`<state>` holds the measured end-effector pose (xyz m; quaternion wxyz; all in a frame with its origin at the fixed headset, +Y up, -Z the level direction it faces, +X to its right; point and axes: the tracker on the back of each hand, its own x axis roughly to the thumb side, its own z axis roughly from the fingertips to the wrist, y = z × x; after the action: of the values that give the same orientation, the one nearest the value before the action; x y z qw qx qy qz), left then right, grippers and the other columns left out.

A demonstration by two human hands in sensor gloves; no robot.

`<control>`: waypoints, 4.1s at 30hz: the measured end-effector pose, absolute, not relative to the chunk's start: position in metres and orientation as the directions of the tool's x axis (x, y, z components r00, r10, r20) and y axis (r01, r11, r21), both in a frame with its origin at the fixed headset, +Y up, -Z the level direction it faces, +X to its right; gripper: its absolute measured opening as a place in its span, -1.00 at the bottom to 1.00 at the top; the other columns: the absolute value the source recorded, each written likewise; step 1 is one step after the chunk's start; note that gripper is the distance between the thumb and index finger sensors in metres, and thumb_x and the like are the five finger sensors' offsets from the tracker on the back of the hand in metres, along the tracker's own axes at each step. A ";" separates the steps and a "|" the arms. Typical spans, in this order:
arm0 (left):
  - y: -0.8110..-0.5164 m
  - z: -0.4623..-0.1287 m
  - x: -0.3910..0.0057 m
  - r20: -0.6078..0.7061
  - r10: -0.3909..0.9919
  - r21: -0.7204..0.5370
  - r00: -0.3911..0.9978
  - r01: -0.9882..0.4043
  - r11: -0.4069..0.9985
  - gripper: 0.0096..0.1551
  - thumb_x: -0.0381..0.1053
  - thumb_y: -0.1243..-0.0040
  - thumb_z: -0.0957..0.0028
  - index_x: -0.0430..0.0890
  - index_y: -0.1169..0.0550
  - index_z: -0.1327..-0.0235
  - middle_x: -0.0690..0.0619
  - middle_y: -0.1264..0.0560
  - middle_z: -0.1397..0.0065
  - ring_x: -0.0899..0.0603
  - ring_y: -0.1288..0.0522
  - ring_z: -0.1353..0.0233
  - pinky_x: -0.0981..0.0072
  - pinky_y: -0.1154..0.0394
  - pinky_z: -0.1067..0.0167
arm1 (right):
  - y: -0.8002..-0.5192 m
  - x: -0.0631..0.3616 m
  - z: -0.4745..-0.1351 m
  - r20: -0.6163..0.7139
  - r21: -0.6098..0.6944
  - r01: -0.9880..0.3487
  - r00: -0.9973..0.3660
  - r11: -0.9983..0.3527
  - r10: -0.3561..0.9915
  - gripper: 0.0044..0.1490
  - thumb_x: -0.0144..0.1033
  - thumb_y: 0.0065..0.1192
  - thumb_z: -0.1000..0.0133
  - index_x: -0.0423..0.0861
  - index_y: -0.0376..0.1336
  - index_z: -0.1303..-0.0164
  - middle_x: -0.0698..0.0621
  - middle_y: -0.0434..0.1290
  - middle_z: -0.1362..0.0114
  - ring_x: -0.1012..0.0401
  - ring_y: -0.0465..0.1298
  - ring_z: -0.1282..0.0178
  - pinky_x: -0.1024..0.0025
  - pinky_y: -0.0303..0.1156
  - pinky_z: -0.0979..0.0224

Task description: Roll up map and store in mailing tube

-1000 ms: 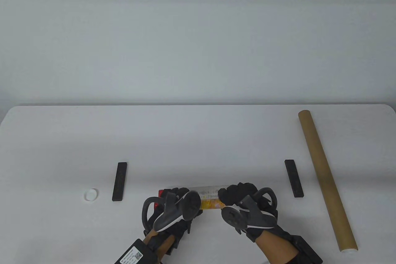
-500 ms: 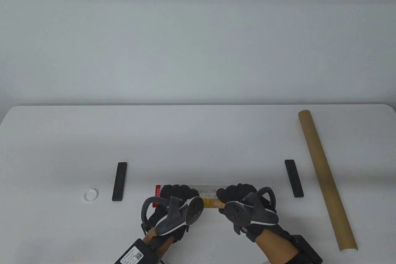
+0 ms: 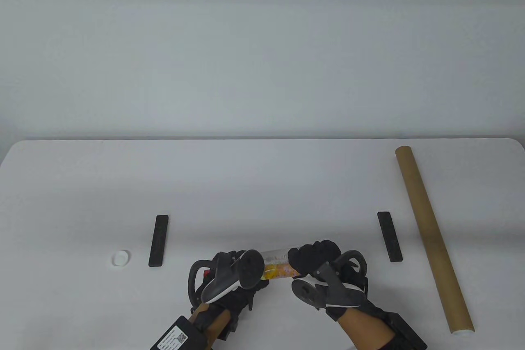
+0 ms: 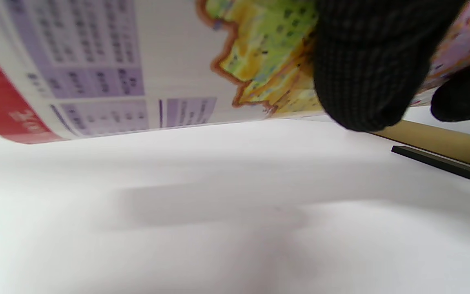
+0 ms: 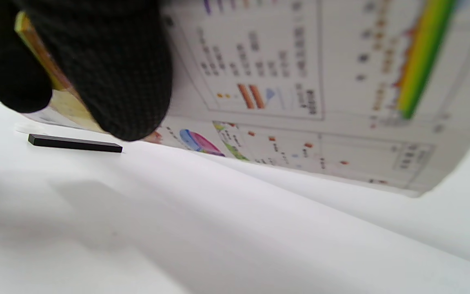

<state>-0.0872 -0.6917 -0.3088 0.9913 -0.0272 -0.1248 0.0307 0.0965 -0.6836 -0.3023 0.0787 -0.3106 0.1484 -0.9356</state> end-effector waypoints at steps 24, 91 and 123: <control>-0.682 -0.310 -0.091 0.236 0.095 -0.064 0.967 -0.082 0.995 -0.53 0.40 -0.54 0.28 0.29 -0.69 0.13 0.22 -0.68 0.13 0.01 -0.71 0.06 0.15 -0.53 -0.30 | -0.678 0.099 -0.297 0.537 -0.415 0.044 -0.794 -0.909 -0.284 -0.22 -0.02 0.62 0.03 -0.17 0.43 -0.31 -0.02 0.58 -0.06 0.03 0.65 0.05 -0.12 0.47 -0.24; -0.692 -0.317 -0.098 0.237 0.132 -0.133 0.962 -0.102 0.986 -0.46 0.44 -0.51 0.31 0.29 -0.68 0.08 0.22 -0.69 0.09 0.01 -0.71 0.02 0.14 -0.52 -0.33 | -0.686 0.105 -0.305 0.570 -0.341 0.002 -0.795 -0.940 -0.209 -0.22 -0.04 0.64 0.03 -0.18 0.43 -0.32 -0.02 0.59 -0.06 0.04 0.66 0.06 -0.09 0.50 -0.23; -0.693 -0.312 -0.097 0.237 0.055 -0.062 0.970 -0.042 0.997 -0.43 0.43 -0.50 0.29 0.26 -0.68 0.03 0.18 -0.69 0.03 -0.04 -0.72 -0.05 0.11 -0.51 -0.35 | -0.690 0.109 -0.311 0.569 -0.258 0.000 -0.808 -0.966 -0.153 -0.29 -0.06 0.62 0.00 -0.16 0.46 -0.29 -0.04 0.58 -0.06 0.00 0.65 0.05 -0.14 0.48 -0.23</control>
<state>-0.0974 -0.6926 -0.3125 0.9920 -0.0281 -0.1203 0.0245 0.1086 -0.6898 -0.3113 0.0406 -0.3074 0.1237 -0.9426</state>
